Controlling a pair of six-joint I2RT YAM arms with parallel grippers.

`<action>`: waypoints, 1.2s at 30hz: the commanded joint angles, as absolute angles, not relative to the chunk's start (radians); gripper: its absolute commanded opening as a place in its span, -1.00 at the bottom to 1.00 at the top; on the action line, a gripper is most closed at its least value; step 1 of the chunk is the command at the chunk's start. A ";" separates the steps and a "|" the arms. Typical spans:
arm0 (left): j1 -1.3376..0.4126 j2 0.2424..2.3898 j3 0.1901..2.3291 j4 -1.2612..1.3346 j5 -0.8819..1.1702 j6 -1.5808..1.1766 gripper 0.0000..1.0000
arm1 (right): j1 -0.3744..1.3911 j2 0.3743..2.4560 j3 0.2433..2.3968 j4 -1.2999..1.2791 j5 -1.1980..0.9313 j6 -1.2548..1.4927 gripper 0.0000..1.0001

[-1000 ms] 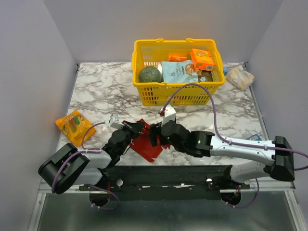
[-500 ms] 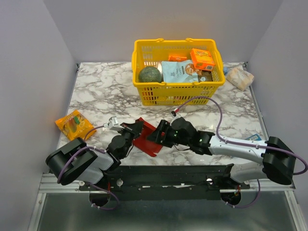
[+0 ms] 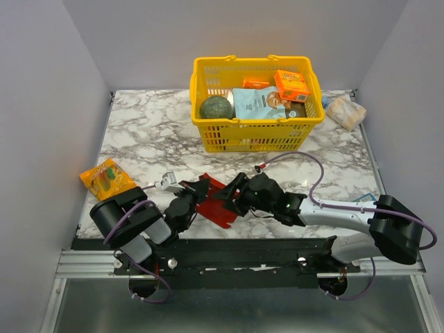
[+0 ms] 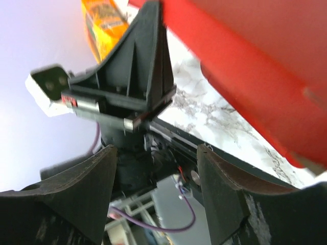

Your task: Fold the paper box

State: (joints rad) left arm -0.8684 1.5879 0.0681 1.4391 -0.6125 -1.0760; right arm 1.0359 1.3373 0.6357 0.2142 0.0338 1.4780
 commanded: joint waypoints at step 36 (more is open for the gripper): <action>-0.940 1.638 0.040 1.686 -0.594 -0.999 -0.09 | 0.882 1.424 0.664 0.150 0.227 1.629 0.27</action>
State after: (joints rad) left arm -0.9321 1.6096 0.0689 1.4368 -0.6273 -1.0306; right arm 0.8902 1.4021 0.6388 0.1844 0.1909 1.6287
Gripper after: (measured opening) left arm 0.385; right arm 0.640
